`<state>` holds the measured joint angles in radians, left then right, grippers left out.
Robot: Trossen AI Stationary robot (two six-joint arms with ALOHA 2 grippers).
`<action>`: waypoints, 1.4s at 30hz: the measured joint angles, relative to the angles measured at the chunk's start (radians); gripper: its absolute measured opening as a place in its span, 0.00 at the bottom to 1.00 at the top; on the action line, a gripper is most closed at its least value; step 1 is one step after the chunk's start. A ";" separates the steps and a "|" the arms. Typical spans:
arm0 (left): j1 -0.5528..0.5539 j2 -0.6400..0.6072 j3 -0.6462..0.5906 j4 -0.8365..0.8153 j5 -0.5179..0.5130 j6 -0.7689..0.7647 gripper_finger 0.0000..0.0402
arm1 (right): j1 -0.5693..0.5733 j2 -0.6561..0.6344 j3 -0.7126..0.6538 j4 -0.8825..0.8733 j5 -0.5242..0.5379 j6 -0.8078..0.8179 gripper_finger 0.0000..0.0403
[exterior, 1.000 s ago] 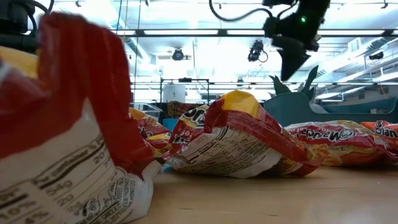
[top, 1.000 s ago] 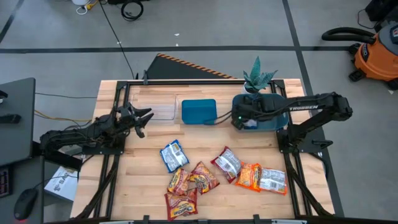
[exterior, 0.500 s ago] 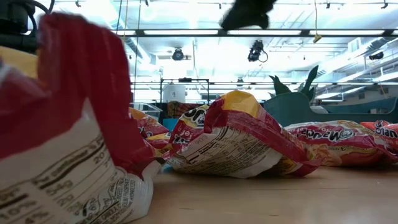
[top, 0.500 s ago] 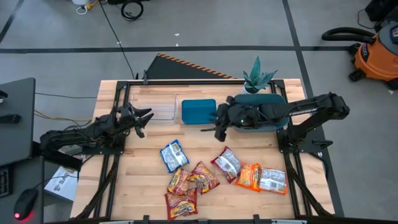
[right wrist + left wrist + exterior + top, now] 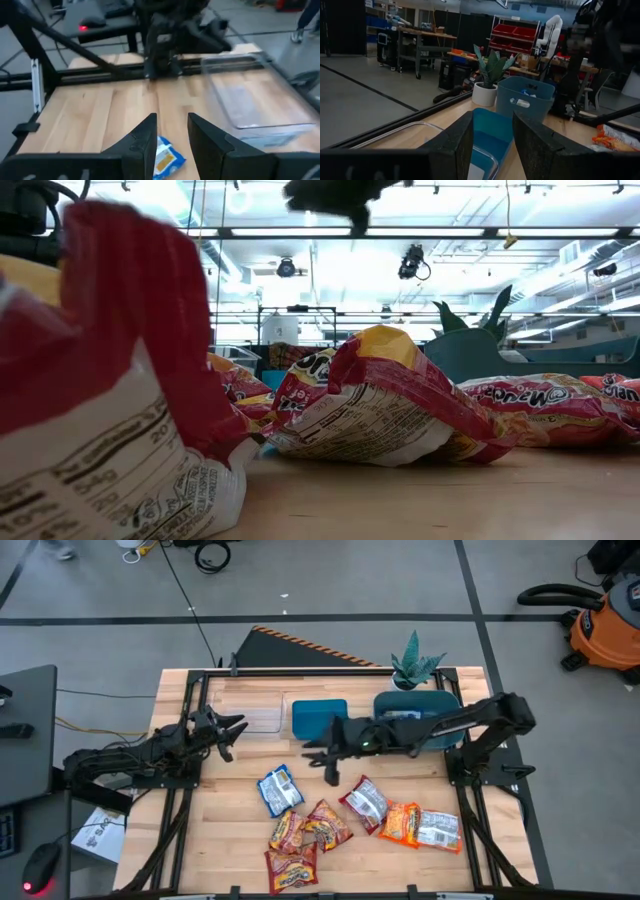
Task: Sort Maruchan noodles
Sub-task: Put the blue noodle pack into the green bin
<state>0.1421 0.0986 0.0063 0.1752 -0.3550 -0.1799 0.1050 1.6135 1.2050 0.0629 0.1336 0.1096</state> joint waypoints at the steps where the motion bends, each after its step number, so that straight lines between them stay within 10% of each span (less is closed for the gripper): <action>1: 0.000 0.000 0.000 0.000 0.000 0.000 0.35 | -0.001 0.025 0.010 0.007 -0.012 -0.001 0.28; 24: 0.000 0.000 0.000 -0.017 0.000 0.008 0.35 | 0.037 0.549 0.411 -0.304 -0.309 -0.172 0.31; 42: 0.000 0.001 0.000 -0.014 0.000 0.005 0.35 | 0.149 0.612 0.409 -0.414 0.004 -0.301 0.29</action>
<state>0.1421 0.0997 0.0066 0.1608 -0.3553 -0.1750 0.2537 2.2253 1.6142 -0.3510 0.1379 -0.1917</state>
